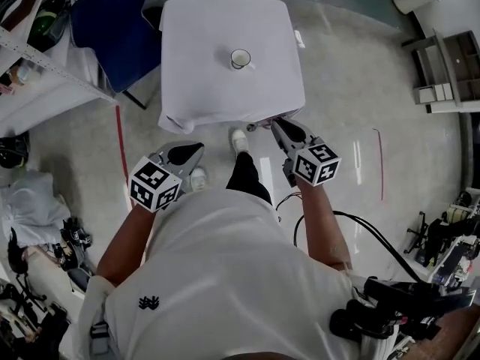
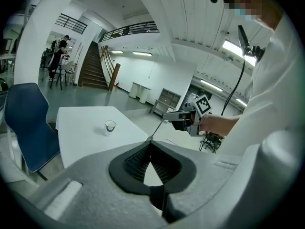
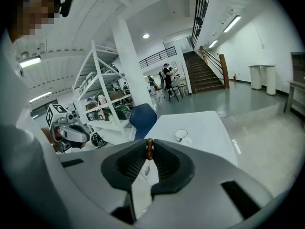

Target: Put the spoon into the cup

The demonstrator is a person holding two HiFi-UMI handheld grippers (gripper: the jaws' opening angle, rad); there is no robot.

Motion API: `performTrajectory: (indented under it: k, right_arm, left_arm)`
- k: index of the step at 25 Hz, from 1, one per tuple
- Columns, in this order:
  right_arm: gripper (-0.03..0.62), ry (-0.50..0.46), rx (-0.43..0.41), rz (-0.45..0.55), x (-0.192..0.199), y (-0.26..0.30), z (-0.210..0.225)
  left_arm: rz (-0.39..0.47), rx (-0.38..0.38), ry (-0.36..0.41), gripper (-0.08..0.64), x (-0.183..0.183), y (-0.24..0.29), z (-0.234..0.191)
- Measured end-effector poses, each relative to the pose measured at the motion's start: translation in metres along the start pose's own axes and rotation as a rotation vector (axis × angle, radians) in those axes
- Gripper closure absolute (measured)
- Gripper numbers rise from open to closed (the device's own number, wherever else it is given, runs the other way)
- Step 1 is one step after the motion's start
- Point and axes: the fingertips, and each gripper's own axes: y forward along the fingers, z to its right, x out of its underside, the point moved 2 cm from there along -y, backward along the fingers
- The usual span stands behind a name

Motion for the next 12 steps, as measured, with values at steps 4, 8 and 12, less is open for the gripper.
performTrajectory:
  k: [4, 8, 12]
  right_arm:
    - [0.541, 0.002, -0.044, -0.005, -0.034, 0.041, 0.056]
    - [0.541, -0.029, -0.108, -0.027, -0.073, 0.088, 0.107]
    - [0.541, -0.065, -0.177, -0.052, -0.099, 0.138, 0.148]
  left_arm:
    - [0.018, -0.08, -0.026, 0.552, -0.034, 0.028, -0.033]
    - [0.043, -0.146, -0.048, 0.552, -0.077, 0.06, -0.058]
    - [0.063, -0.209, -0.067, 0.552, -0.111, 0.091, -0.081]
